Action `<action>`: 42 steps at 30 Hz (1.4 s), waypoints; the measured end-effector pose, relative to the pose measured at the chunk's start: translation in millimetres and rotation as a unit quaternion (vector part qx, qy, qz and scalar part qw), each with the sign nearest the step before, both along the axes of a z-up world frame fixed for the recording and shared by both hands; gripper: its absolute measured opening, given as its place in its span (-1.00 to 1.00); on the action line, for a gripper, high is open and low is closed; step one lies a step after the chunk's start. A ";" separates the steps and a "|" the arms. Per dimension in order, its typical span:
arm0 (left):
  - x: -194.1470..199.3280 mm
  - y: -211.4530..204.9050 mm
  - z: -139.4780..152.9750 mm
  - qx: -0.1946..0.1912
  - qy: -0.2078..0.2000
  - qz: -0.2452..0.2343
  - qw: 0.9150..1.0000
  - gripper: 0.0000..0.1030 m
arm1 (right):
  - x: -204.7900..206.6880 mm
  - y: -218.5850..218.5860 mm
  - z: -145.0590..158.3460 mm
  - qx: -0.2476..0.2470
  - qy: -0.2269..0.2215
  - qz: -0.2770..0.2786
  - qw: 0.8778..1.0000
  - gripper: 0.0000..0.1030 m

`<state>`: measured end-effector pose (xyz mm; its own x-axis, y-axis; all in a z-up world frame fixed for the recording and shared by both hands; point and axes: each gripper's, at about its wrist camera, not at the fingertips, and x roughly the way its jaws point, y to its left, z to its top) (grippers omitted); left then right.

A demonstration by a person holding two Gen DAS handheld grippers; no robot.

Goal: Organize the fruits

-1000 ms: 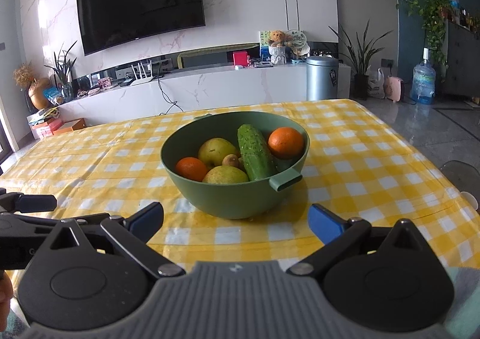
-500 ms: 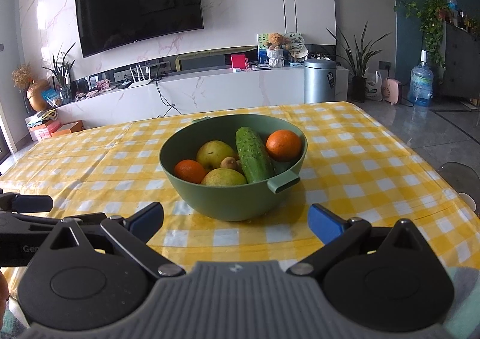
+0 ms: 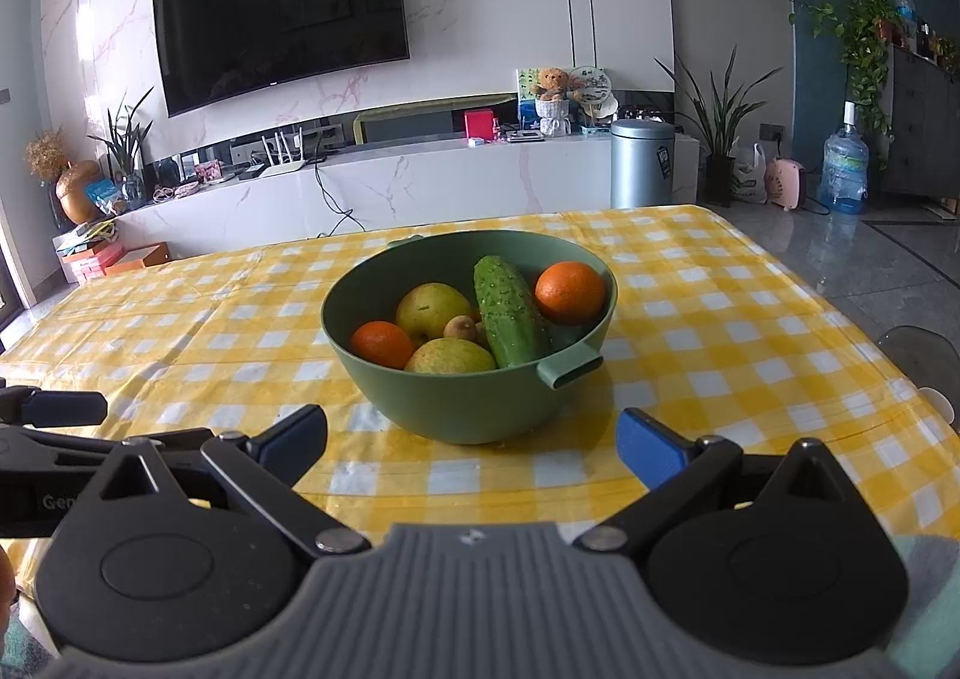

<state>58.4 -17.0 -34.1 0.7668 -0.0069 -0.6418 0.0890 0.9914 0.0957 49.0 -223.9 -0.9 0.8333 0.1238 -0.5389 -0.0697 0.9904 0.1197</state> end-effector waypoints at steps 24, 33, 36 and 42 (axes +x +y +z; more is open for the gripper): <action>-1.6 -2.1 3.5 -0.002 -0.001 -0.002 1.000 0.95 | 0.0 -0.2 -0.3 -0.001 0.000 0.000 1.000 0.92; -1.6 -2.8 5.8 -0.004 -0.002 -0.002 1.000 0.95 | 0.0 -0.1 -0.2 -0.001 0.000 0.000 1.000 0.92; -1.7 -3.5 8.2 -0.005 -0.002 -0.002 1.000 0.95 | 0.0 -0.1 -0.2 -0.001 0.000 0.000 1.000 0.92; -1.2 -3.2 9.6 -0.008 -0.003 -0.002 1.000 0.95 | -0.1 0.0 -0.2 -0.001 0.000 0.000 1.000 0.92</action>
